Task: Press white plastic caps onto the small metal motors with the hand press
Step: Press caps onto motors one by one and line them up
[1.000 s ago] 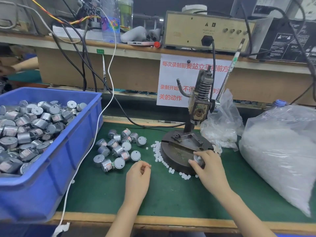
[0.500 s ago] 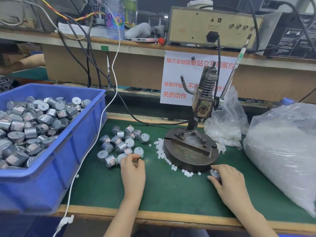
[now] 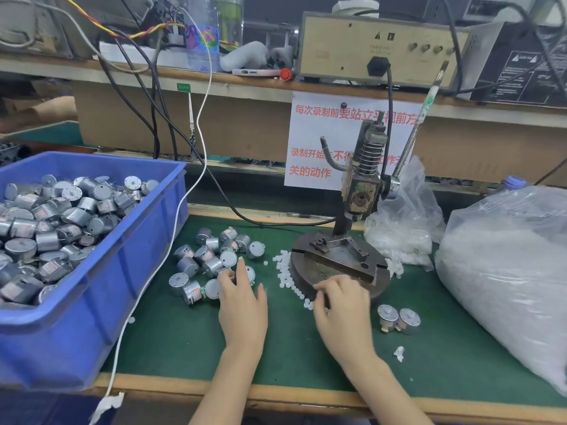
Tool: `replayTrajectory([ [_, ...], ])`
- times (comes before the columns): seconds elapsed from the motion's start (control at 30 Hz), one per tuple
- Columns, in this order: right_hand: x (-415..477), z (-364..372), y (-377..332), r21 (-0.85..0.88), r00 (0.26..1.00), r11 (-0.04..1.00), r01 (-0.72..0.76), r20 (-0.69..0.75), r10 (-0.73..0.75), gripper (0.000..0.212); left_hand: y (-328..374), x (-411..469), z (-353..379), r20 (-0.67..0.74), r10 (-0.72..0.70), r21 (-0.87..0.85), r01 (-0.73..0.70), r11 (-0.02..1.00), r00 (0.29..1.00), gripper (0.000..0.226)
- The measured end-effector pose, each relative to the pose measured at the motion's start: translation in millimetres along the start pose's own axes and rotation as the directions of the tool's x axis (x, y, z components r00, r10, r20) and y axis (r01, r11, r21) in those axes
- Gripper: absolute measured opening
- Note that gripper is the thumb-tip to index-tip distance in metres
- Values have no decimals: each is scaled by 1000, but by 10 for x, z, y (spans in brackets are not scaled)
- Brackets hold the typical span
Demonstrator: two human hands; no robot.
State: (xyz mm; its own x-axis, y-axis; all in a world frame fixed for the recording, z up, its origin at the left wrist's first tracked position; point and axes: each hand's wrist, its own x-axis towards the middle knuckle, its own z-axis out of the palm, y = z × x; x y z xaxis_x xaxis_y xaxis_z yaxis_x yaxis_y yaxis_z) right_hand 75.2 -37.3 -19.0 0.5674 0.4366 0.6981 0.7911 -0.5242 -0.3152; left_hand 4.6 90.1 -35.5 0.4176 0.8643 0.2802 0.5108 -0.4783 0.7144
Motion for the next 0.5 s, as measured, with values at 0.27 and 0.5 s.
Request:
replayTrajectory([
  [0.27,-108,263,-164,196,973,975,101,185,-137,18,-5,126,38,24,-12,151,8,988,1000,35],
  [0.5,-102,267,-154,313,977,950,-22,210,-46,21,-49,53,-1,59,95,-15,-95,995,994,38],
])
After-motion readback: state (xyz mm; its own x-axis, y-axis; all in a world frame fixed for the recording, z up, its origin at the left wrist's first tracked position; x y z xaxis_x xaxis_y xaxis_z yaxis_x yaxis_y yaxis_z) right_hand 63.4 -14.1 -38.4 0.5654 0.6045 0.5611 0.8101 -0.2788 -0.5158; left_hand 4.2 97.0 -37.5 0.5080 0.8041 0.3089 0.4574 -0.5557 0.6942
